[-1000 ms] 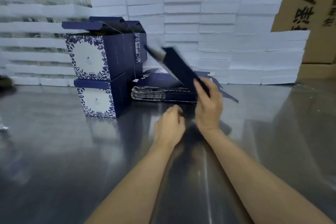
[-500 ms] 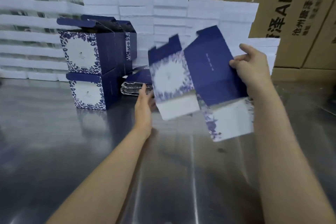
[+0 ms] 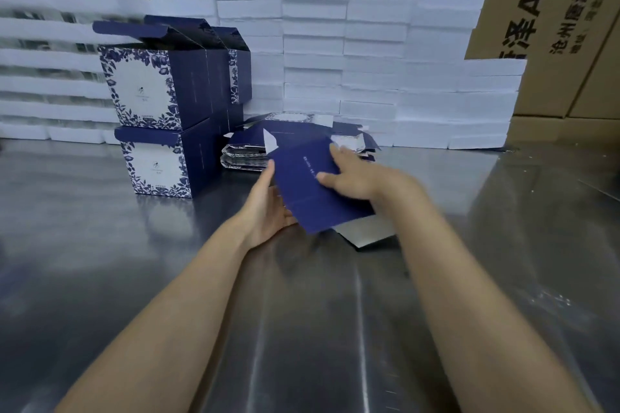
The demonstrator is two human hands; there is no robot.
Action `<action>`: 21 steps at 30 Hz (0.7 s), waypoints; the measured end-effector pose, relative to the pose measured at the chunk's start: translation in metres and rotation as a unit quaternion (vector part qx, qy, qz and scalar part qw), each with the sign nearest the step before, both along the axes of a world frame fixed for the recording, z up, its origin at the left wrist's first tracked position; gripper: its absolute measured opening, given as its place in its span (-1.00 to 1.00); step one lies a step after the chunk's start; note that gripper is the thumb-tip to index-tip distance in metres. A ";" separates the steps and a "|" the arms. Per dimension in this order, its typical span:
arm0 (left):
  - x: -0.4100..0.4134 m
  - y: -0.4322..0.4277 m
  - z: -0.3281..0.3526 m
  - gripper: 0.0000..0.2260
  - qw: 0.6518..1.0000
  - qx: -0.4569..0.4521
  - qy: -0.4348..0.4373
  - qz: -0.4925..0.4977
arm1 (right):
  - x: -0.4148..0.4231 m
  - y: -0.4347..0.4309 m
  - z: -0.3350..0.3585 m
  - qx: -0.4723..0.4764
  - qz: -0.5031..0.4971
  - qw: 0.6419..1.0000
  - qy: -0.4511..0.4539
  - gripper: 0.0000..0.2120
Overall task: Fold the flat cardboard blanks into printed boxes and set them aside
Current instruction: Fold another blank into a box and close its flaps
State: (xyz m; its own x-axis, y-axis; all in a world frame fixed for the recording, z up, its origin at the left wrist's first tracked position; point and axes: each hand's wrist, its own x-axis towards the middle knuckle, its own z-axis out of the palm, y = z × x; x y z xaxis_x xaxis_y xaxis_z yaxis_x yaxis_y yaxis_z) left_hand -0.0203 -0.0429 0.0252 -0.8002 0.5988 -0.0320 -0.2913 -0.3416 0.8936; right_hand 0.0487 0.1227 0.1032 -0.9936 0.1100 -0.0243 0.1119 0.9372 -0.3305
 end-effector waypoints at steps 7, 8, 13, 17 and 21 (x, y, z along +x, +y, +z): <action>-0.007 0.003 -0.012 -0.48 0.791 -0.371 0.351 0.337 | -0.019 -0.038 -0.090 0.112 -0.058 0.989 -0.079 -0.39; -0.006 0.006 -0.014 -0.50 0.732 -0.410 0.457 0.296 | -0.020 -0.040 -0.091 0.116 -0.061 0.989 -0.071 -0.41; 0.003 0.025 -0.023 -0.52 0.680 -0.580 0.448 -0.003 | -0.021 -0.030 -0.088 0.116 -0.045 0.990 -0.066 -0.43; -0.001 0.017 -0.020 -0.42 0.624 -0.663 0.412 0.028 | -0.017 -0.012 -0.092 0.067 -0.068 0.995 -0.043 -0.41; -0.002 -0.007 -0.018 -0.39 0.601 -0.714 0.352 0.070 | 0.002 0.043 -0.093 0.076 -0.169 0.981 -0.055 -0.31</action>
